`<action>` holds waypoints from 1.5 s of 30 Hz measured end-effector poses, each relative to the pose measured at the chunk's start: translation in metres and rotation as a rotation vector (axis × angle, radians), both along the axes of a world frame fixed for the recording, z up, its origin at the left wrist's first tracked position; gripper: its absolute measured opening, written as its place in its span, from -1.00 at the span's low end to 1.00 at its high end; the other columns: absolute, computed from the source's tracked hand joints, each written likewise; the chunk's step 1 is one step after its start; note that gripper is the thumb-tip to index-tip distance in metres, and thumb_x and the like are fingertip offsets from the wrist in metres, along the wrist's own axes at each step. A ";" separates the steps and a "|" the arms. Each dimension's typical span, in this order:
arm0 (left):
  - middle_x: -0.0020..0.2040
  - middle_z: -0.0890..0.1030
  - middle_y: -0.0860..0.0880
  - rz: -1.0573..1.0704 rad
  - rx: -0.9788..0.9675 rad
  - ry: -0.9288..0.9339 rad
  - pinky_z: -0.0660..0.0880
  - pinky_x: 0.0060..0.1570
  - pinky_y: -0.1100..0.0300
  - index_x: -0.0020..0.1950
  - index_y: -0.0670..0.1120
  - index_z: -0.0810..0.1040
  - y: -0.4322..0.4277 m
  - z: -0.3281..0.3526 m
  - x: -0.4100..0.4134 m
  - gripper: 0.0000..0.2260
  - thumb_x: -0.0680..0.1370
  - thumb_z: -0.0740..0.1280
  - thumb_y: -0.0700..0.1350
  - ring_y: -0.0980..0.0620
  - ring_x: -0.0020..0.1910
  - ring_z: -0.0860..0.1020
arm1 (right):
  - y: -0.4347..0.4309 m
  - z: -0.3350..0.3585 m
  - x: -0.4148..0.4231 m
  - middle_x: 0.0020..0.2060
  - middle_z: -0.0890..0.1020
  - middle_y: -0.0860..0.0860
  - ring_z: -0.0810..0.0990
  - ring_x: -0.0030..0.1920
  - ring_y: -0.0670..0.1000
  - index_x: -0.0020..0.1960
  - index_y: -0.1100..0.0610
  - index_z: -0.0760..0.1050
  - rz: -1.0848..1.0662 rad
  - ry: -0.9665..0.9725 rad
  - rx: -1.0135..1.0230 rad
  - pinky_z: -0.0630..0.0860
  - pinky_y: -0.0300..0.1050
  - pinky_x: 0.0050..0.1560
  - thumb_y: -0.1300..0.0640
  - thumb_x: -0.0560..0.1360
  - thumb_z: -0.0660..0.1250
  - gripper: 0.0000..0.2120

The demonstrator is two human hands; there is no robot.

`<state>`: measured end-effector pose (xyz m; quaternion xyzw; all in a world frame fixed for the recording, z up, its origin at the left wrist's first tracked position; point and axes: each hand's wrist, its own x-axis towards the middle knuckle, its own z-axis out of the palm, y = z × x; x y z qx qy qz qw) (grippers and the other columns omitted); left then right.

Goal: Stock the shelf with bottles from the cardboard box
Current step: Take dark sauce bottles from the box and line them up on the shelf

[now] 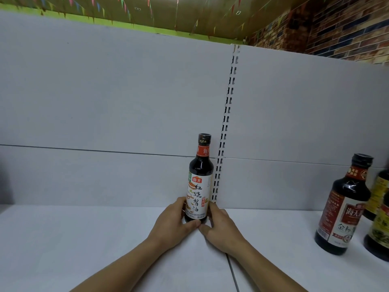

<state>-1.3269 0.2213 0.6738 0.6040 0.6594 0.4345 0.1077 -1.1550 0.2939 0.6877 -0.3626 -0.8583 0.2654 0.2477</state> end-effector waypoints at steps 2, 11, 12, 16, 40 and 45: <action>0.17 0.59 0.32 0.004 -0.001 -0.004 0.48 0.08 0.44 0.33 0.22 0.39 0.000 0.000 0.000 -0.50 0.47 0.52 0.11 0.38 0.13 0.56 | -0.001 0.000 0.000 0.32 0.52 -0.18 0.40 0.38 -0.06 0.52 -0.12 0.27 -0.003 0.002 0.011 0.40 -0.18 0.32 0.02 0.55 0.35 -0.43; 0.10 0.62 0.22 0.066 -0.025 0.021 0.54 0.02 0.32 0.26 0.11 0.44 0.004 -0.001 0.001 -0.53 0.45 0.54 0.15 0.33 0.04 0.57 | 0.003 0.005 0.000 0.30 0.49 -0.15 0.38 0.43 0.02 0.58 -0.09 0.21 0.019 -0.031 -0.047 0.39 -0.06 0.42 0.10 0.55 0.33 -0.36; 0.10 0.63 0.20 0.073 -0.024 0.031 0.57 0.05 0.23 0.26 0.09 0.44 0.004 -0.001 0.002 -0.52 0.45 0.54 0.16 0.28 0.04 0.59 | 0.003 0.005 0.000 0.35 0.50 -0.11 0.37 0.45 0.02 0.59 -0.09 0.19 0.028 -0.033 -0.049 0.38 -0.05 0.44 0.11 0.55 0.32 -0.35; 0.11 0.63 0.18 0.103 -0.032 0.059 0.59 0.07 0.12 0.22 0.08 0.44 0.006 -0.002 0.004 -0.51 0.43 0.54 0.20 0.20 0.05 0.61 | 0.004 0.004 0.000 0.37 0.48 -0.06 0.33 0.47 0.03 0.59 -0.13 0.15 0.029 -0.036 -0.074 0.37 -0.05 0.44 0.13 0.53 0.30 -0.31; 0.15 0.58 0.11 0.271 -0.084 -0.012 0.55 0.07 0.11 0.33 0.14 0.47 0.002 0.005 0.026 -0.39 0.36 0.52 0.30 0.06 0.16 0.54 | -0.016 0.020 -0.001 0.45 0.42 0.04 0.35 0.48 0.14 0.58 0.01 0.23 -0.041 -0.081 -0.115 0.33 0.13 0.50 0.23 0.46 0.28 -0.29; 0.28 0.59 0.02 0.217 -0.101 -0.016 0.55 0.18 0.08 0.45 0.09 0.44 -0.002 0.010 0.025 -0.34 0.42 0.54 0.25 0.02 0.24 0.56 | -0.031 0.029 0.004 0.50 0.36 0.05 0.29 0.53 0.12 0.62 0.00 0.12 -0.029 -0.056 -0.190 0.30 0.12 0.52 0.22 0.50 0.32 -0.25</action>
